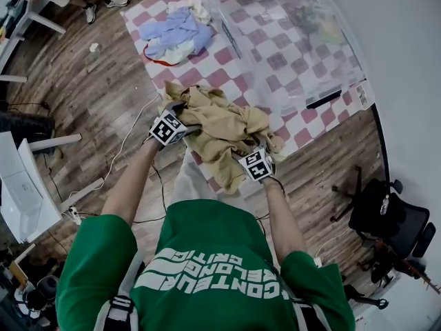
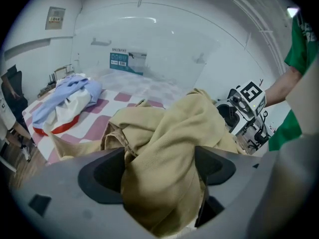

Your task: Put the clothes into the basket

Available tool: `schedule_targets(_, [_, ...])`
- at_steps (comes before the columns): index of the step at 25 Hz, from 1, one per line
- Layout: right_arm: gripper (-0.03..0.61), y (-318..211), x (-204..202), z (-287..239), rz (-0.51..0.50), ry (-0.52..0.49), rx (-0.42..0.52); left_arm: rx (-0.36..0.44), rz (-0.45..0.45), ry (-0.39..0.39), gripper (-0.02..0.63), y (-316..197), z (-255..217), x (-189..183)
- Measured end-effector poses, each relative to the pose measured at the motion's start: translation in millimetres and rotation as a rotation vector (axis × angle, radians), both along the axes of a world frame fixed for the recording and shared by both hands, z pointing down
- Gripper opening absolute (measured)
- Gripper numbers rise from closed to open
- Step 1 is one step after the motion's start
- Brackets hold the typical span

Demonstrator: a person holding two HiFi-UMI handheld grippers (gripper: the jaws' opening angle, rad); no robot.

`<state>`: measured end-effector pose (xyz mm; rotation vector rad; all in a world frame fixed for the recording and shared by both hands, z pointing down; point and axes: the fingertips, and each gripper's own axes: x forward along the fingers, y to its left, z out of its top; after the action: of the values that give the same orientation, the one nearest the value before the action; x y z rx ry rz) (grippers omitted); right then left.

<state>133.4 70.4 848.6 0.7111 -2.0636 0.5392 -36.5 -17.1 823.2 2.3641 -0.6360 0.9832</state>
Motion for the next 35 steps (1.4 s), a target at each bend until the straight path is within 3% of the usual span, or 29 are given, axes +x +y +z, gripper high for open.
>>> schedule_targets(9, [0.433, -5, -11, 12, -0.020, 0.048, -0.009, -0.116, 0.030, 0.070, 0.416, 1, 21, 8])
schedule_targets(25, [0.379, -13, -27, 7, -0.030, 0.028, -0.031, -0.267, -0.051, 0.161, 0.370, 4, 17, 19])
schedule_targets(30, [0.338, -16, -38, 3, -0.010, 0.002, -0.036, -0.338, -0.112, 0.312, 0.325, 16, 5, 41])
schedule_targets(35, [0.288, -20, -47, -5, -0.015, 0.006, -0.018, -0.348, -0.128, 0.443, 0.311, 26, -10, 67])
